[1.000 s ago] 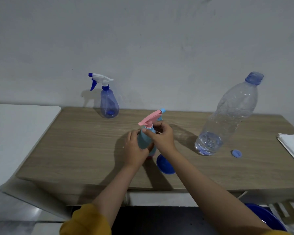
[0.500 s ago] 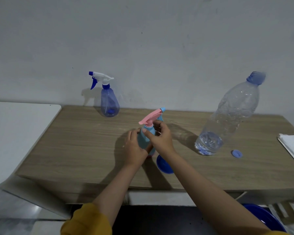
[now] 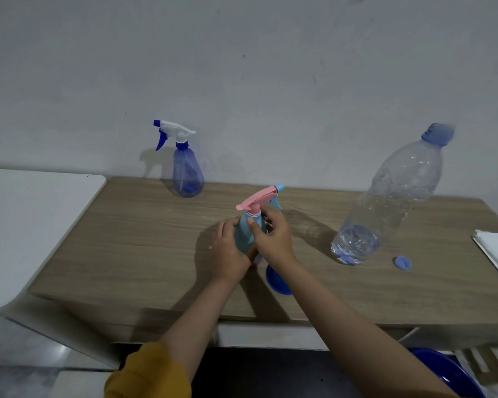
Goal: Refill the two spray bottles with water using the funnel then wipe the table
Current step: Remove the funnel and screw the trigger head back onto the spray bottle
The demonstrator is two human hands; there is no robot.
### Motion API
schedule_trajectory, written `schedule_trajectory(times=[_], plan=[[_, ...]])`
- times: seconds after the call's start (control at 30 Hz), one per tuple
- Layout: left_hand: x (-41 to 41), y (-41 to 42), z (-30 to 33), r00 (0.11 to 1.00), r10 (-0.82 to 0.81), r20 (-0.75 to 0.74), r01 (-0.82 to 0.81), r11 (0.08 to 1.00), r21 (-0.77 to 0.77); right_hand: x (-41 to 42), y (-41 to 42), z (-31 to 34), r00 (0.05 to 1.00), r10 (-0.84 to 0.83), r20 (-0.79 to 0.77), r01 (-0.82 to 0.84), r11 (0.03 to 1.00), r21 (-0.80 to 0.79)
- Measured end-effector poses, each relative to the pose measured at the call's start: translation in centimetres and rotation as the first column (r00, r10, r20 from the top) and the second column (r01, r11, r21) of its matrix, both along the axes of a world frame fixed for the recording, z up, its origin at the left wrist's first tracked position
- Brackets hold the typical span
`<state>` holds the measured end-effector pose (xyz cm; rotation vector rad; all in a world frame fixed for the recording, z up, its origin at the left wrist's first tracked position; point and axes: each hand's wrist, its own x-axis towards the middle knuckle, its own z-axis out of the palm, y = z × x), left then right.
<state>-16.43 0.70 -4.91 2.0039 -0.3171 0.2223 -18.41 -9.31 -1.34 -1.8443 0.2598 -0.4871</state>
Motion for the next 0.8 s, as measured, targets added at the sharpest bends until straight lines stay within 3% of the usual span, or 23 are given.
schedule_trajectory(times=[0.33, 0.47, 0.8], plan=[[-0.5, 0.0, 0.6, 0.999, 0.031, 0.015, -0.031, 0.999, 0.028, 0.4, 1.1, 0.1, 0.991, -0.132, 0.012, 0.129, 0.983, 0.130], [-0.5, 0.1, 0.6, 1.000, 0.020, 0.010, -0.020, 0.999, 0.034, 0.3, 0.5, -0.4, 1.000, -0.024, -0.001, 0.024, 0.999, 0.033], [-0.6, -0.2, 0.8, 0.999, 0.045, 0.000, -0.045, 0.999, 0.025, 0.7, 1.2, -0.4, 0.990, -0.133, -0.037, 0.134, 0.991, 0.031]])
